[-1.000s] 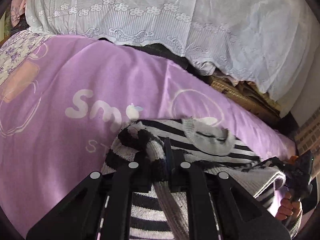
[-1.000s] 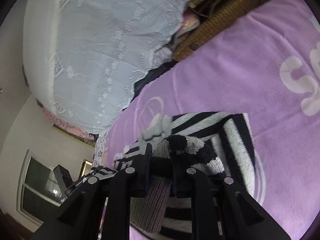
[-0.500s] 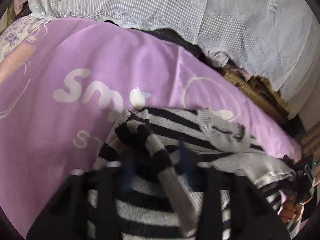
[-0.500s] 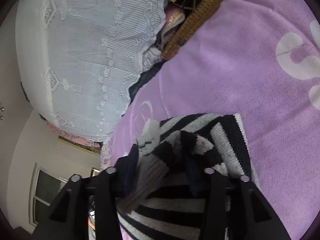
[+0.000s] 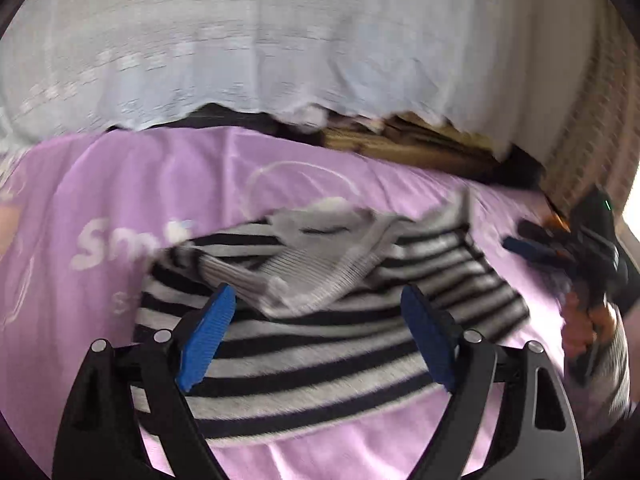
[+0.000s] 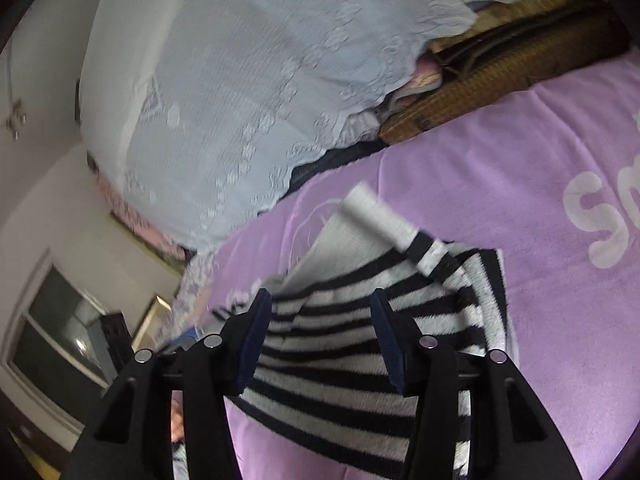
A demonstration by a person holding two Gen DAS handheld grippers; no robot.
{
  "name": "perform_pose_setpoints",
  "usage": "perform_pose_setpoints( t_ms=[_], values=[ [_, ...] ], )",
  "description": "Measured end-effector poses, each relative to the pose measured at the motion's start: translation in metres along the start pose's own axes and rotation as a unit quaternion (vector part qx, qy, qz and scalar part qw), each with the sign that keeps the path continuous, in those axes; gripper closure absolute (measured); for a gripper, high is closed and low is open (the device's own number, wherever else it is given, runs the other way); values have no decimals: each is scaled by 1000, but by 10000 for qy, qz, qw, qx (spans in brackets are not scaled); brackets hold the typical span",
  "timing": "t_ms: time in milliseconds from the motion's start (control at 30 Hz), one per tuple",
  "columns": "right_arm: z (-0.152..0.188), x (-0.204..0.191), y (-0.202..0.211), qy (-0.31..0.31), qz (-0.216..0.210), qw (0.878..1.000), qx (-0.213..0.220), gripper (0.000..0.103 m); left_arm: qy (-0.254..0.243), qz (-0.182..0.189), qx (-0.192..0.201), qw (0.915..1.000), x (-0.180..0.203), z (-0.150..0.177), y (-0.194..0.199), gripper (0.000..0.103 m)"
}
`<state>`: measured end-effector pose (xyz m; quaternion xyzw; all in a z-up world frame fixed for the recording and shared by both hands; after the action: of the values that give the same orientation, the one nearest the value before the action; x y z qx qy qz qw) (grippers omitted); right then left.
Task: Fold small clothes
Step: 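Lay the hem over the collar and open both tools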
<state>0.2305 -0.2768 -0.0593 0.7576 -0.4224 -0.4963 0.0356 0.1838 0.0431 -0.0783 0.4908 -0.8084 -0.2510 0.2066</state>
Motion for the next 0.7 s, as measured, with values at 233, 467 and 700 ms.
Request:
perform_pose_setpoints(
  t_ms=[233,467,700],
  values=[
    [1,-14,-53,243,620,9968,-449,51,508,-1009,-1117,9873,-18,-21,-70,11],
    [-26,53,-93,-1389,924,9858,-200,88,2592,-941,-1604,9477,-116,-10,-115,10],
    [-29,59,-64,-1525,708,9851,369,97,1663,-1530,-1220,9665,-80,-21,-95,10]
  ],
)
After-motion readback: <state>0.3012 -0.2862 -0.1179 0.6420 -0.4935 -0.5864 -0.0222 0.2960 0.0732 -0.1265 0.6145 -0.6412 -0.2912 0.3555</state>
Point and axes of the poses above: each gripper's, at about its wrist camera, not at the fingertips, and y roughly against the way its jaws point, x to its right, z to its underside, the point moved 3 cm from there along -y, roughly the way its jaws point, and after that the axes turned 9 degrees about -y, right-handed, at the moved point
